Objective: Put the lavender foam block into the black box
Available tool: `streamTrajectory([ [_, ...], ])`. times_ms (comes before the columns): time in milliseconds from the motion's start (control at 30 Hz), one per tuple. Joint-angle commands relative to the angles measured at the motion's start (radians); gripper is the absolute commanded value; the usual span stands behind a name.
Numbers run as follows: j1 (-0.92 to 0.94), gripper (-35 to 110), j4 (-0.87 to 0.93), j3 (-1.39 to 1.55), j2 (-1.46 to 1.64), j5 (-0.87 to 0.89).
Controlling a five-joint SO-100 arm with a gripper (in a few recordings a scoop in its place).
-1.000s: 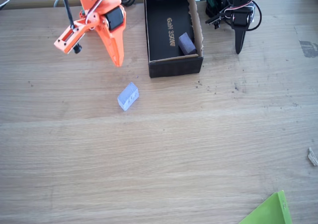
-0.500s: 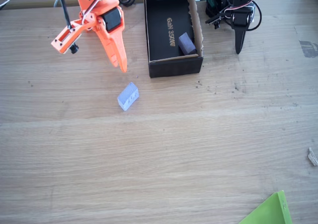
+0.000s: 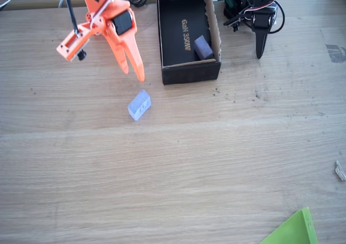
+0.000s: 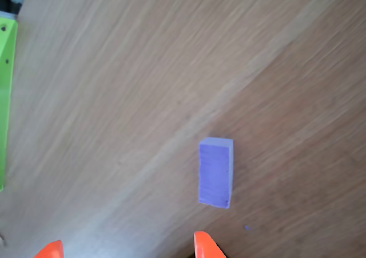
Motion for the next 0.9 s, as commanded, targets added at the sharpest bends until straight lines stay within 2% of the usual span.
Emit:
streamTrajectory([
  [0,0.035,31,0.006,-0.040,-0.011,0.005],
  [333,0.043,31,0.008,-0.054,-0.135,0.023],
  [633,0.009,31,0.100,-0.169,-0.252,0.086],
  [867,-0.018,30,0.170,-0.179,-0.232,0.115],
])
